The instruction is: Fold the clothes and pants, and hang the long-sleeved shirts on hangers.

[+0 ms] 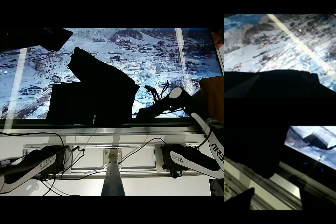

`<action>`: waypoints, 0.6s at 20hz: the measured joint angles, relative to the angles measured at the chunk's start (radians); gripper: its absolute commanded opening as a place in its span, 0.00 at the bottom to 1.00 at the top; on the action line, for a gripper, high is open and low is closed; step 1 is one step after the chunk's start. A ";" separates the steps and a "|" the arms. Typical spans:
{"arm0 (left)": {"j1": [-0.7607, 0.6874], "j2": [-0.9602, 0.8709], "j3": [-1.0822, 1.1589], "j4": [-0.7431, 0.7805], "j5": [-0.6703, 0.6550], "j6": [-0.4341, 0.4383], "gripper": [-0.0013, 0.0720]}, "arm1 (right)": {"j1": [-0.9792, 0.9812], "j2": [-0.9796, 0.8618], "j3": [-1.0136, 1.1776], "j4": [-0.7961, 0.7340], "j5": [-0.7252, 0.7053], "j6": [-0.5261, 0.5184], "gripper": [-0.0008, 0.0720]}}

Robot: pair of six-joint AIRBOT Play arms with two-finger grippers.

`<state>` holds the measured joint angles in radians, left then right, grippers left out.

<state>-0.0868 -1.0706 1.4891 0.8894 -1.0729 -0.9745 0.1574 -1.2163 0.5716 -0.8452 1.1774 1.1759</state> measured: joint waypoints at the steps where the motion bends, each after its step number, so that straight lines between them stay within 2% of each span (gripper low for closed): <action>1: 0.002 0.000 0.000 0.037 -0.003 -0.015 0.82 | 0.013 0.000 -0.026 0.029 -0.027 0.018 0.86; 2: 0.002 0.000 0.000 0.084 -0.007 -0.031 0.82 | 0.028 -0.003 -0.047 0.057 -0.050 0.034 0.84; 7: 0.014 0.000 -0.011 0.420 -0.085 -0.151 0.82 | 0.089 -0.007 -0.086 0.172 -0.162 0.082 0.84; 9: 0.046 0.000 -0.034 0.508 -0.132 -0.180 0.82 | 0.099 -0.008 -0.091 0.214 -0.209 0.090 0.84; 10: 0.071 0.000 -0.054 0.544 -0.154 -0.195 0.82 | 0.103 -0.008 -0.092 0.230 -0.231 0.094 0.80; 12: 0.127 0.000 -0.107 0.584 -0.194 -0.217 0.82 | 0.107 -0.008 -0.095 0.241 -0.270 0.115 0.51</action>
<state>0.0406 -1.0706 1.3819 1.4738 -1.2671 -1.1915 0.2642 -1.2240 0.4770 -0.6041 0.9077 1.2907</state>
